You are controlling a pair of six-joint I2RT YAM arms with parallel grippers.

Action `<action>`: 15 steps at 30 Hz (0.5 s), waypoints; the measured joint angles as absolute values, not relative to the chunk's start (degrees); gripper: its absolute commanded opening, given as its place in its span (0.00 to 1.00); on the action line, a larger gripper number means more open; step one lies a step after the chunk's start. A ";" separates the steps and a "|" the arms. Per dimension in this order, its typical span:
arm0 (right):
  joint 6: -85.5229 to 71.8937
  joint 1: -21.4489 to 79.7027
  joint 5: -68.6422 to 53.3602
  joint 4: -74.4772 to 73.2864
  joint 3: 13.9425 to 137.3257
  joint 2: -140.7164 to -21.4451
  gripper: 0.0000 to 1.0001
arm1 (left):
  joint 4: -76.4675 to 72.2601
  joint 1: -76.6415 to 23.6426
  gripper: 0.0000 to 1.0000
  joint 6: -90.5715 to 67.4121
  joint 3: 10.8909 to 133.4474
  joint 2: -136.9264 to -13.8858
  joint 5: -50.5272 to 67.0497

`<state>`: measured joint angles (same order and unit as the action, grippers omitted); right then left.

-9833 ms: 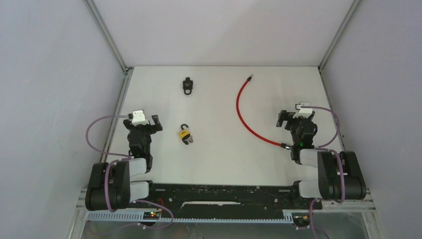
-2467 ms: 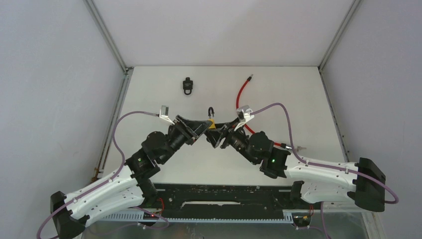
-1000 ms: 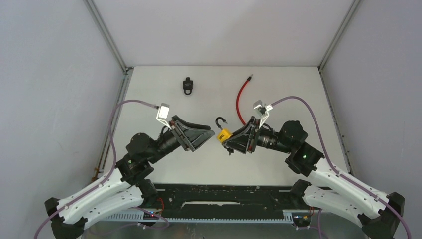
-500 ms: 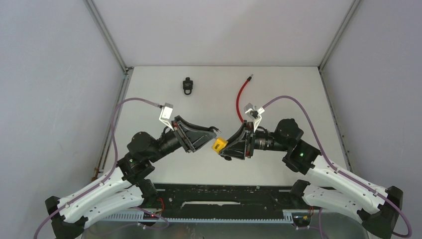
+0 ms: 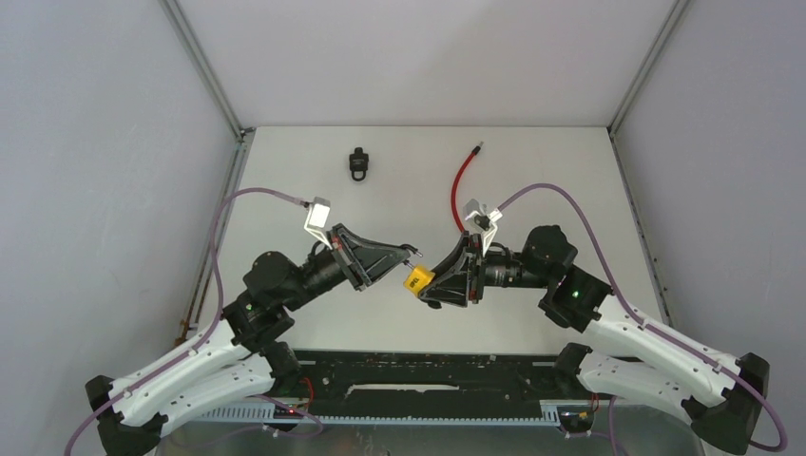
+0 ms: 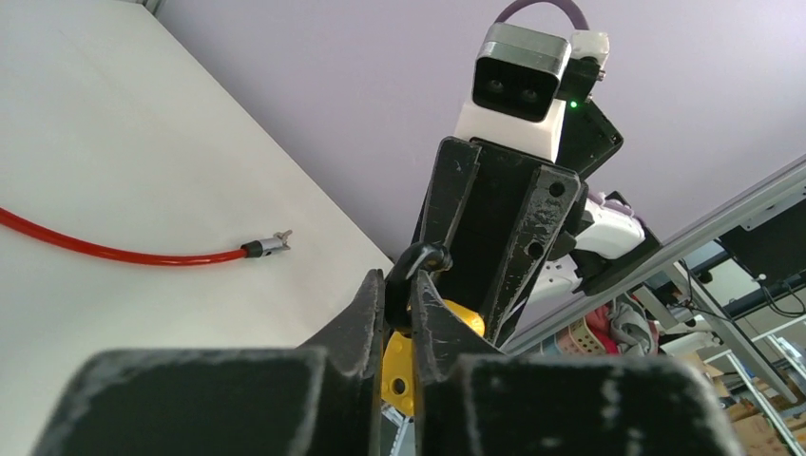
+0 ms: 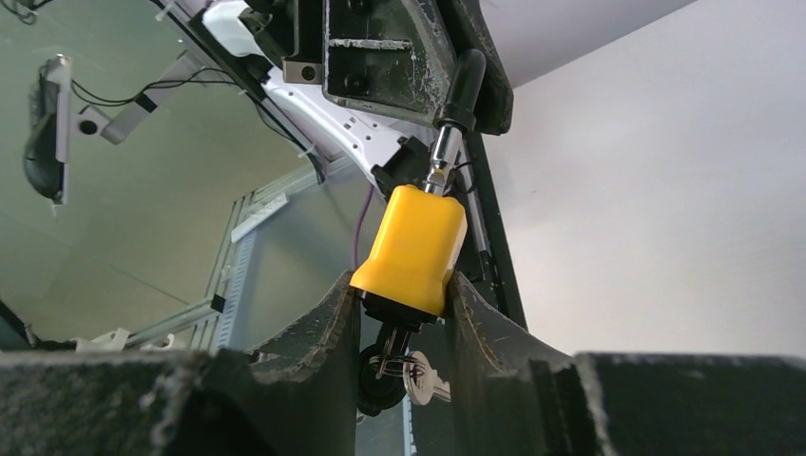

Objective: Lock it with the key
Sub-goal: Pick up the lock from the center of the board.

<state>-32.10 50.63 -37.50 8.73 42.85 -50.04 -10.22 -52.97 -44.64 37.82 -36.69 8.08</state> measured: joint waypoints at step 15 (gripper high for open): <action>-25.54 54.02 -28.34 4.84 44.34 -49.45 0.30 | -8.80 -52.97 0.00 -44.99 37.82 -35.68 5.65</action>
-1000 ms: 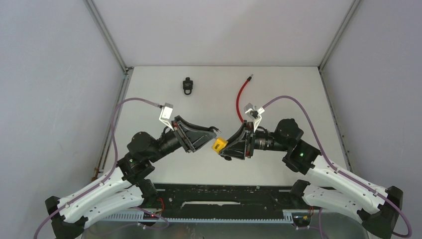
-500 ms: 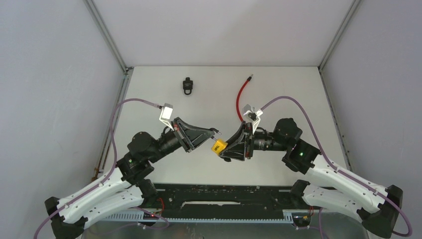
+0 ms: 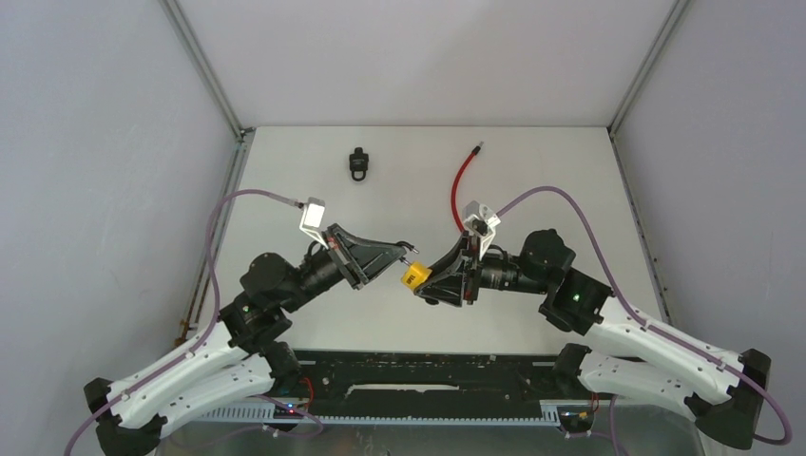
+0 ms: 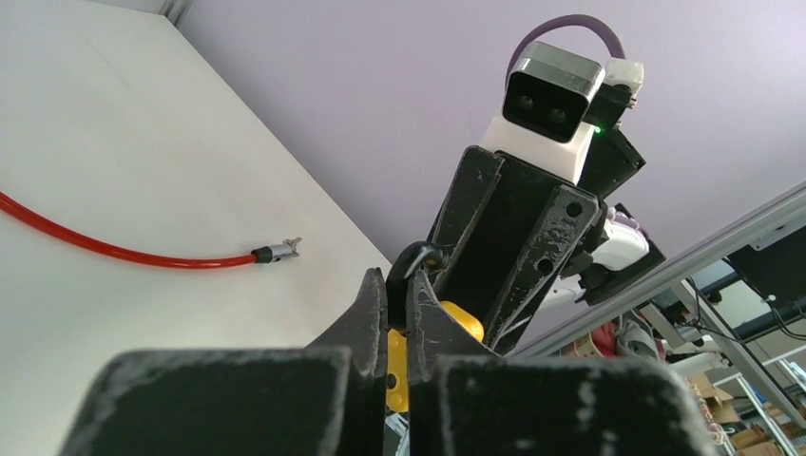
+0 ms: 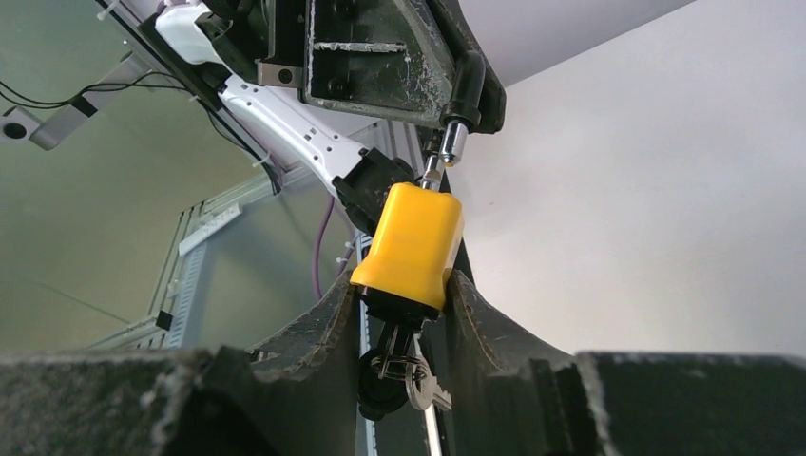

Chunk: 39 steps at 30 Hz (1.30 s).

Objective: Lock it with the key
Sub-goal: Pick up the lock from the center of the board.

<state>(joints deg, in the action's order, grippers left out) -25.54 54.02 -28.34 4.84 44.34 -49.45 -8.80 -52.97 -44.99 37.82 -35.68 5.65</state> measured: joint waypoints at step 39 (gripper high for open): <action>-27.90 56.16 -22.63 10.90 44.53 -54.17 0.38 | -8.10 -53.04 0.00 -47.20 37.23 -32.99 1.67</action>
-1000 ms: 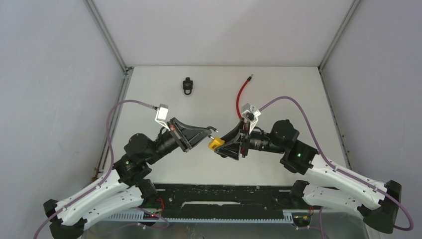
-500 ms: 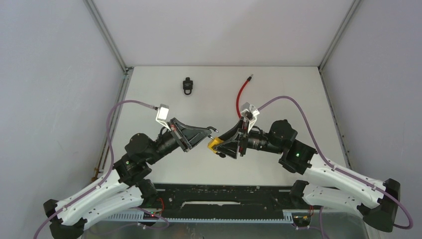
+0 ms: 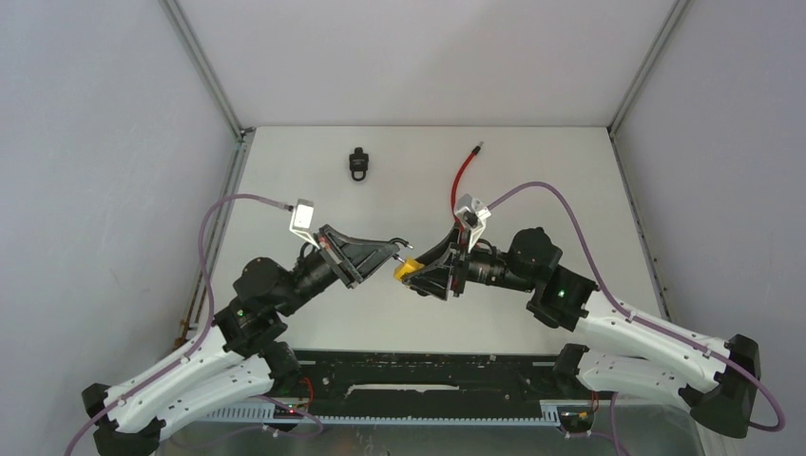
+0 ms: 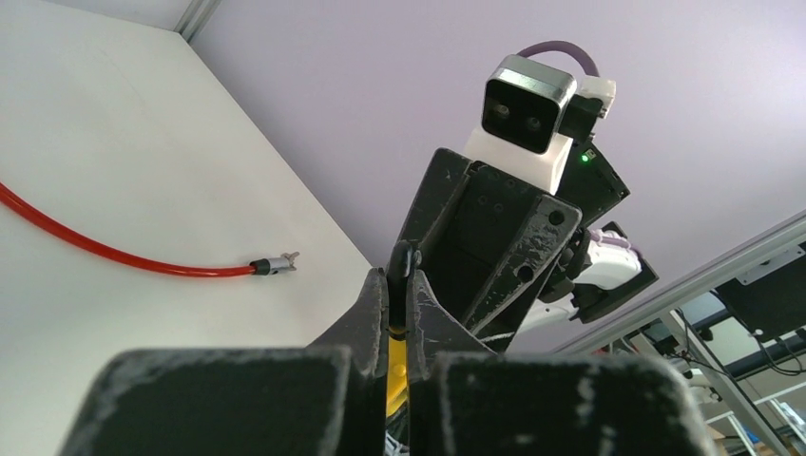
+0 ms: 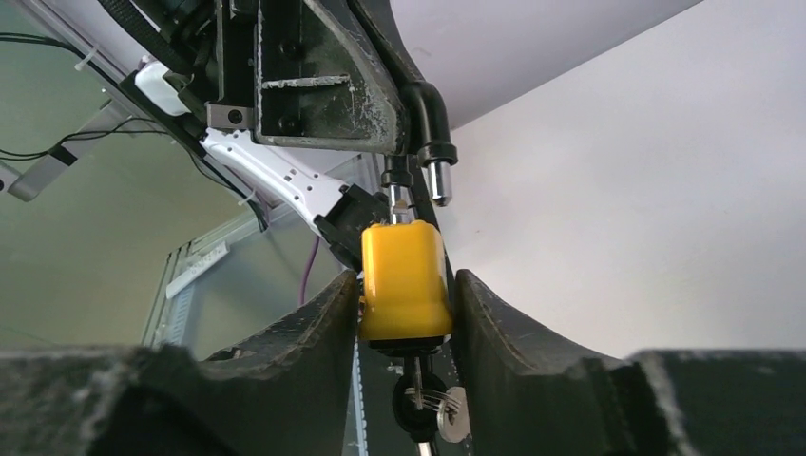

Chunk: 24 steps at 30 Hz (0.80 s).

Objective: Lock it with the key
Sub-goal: Pick up the lock from the center of the board.

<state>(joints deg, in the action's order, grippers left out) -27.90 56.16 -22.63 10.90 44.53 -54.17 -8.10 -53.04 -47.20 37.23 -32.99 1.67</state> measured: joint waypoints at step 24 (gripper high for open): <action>-23.90 54.19 -16.10 2.28 44.38 -48.31 0.00 | 4.95 -53.23 0.60 -42.68 39.94 -26.46 -9.08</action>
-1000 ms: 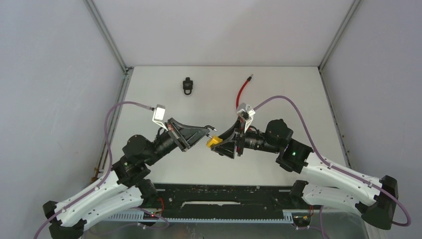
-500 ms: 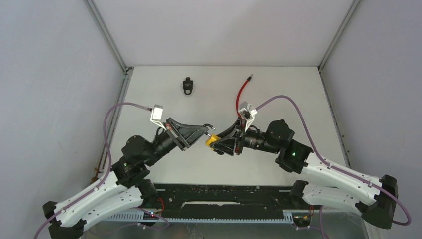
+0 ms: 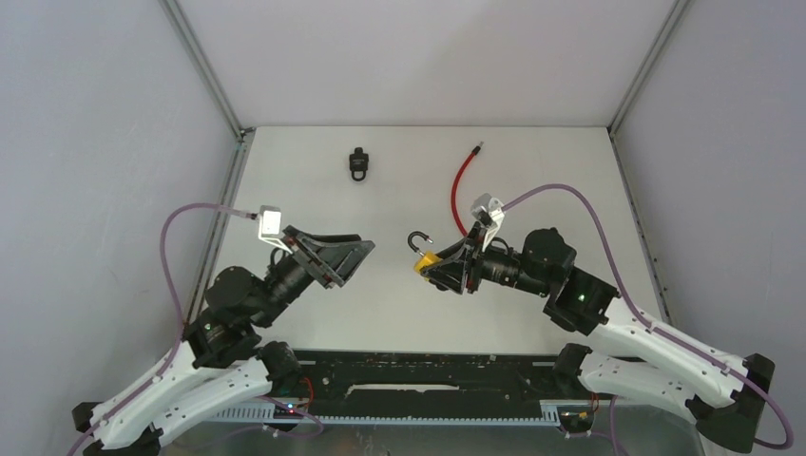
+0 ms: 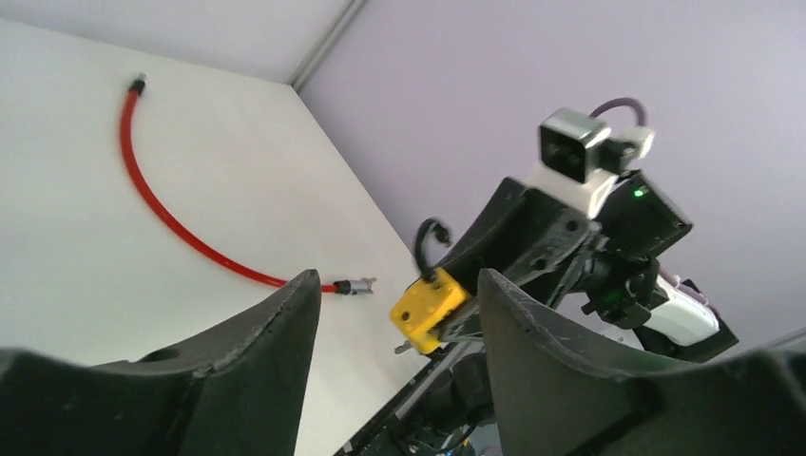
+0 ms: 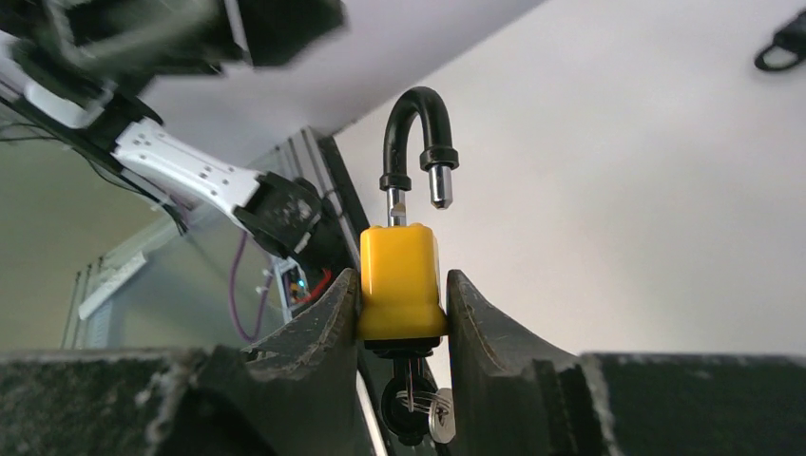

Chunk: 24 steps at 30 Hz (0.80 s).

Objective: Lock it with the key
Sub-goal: Pick up the lock from the center of the board, then lock the lock.

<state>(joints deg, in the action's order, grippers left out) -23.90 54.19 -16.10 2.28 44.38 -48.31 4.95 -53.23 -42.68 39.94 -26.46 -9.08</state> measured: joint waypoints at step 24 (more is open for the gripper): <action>-13.26 56.73 -24.86 -15.38 51.27 -51.20 0.00 | 7.29 -53.23 0.17 -31.66 52.66 -42.89 18.81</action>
